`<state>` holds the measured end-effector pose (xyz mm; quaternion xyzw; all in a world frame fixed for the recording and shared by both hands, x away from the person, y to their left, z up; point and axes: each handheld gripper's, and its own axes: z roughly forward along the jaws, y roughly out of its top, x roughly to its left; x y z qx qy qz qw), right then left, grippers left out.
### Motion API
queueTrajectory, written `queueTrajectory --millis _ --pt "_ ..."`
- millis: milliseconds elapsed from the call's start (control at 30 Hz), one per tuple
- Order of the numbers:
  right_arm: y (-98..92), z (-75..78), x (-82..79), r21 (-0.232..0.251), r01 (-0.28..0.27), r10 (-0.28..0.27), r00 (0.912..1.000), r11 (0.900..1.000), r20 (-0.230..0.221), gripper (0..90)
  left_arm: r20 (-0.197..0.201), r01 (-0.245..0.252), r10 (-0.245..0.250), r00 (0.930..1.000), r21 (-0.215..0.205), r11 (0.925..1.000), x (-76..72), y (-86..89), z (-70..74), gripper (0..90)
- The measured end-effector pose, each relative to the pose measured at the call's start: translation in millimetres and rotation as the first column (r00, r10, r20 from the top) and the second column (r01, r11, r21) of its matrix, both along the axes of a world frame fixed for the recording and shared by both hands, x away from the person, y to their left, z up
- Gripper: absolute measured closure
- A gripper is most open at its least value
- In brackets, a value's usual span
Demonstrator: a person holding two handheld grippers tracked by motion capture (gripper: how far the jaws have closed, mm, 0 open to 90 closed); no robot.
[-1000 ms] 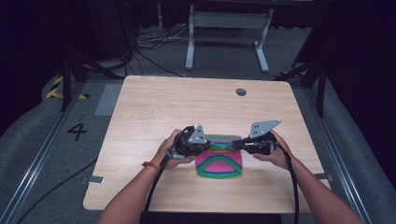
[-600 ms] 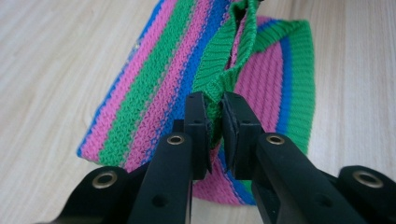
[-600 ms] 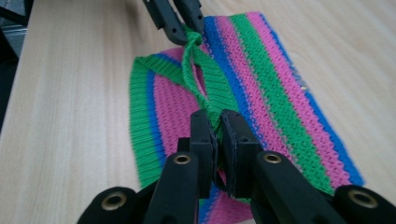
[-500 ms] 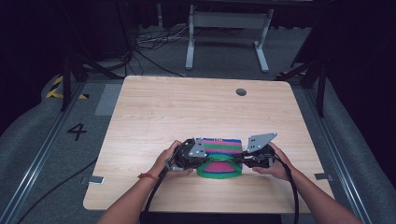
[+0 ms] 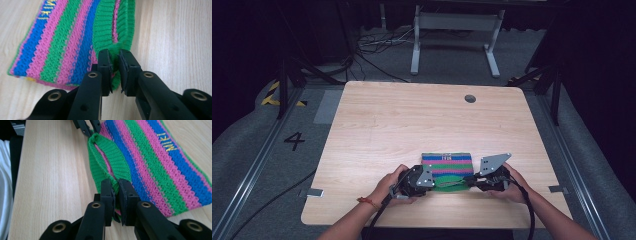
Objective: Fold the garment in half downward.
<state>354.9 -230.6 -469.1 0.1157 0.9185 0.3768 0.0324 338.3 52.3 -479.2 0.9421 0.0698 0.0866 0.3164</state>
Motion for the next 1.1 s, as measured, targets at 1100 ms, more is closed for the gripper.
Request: queueTrajectory --millis 1100 --pt "-8.2 -7.2 -2.3 0.025 0.095 -0.096 0.9948 0.995 0.034 72.1 -0.063 -0.125 0.118 0.991 -0.124 0.9843 15.4 15.8 -6.4 63.9"
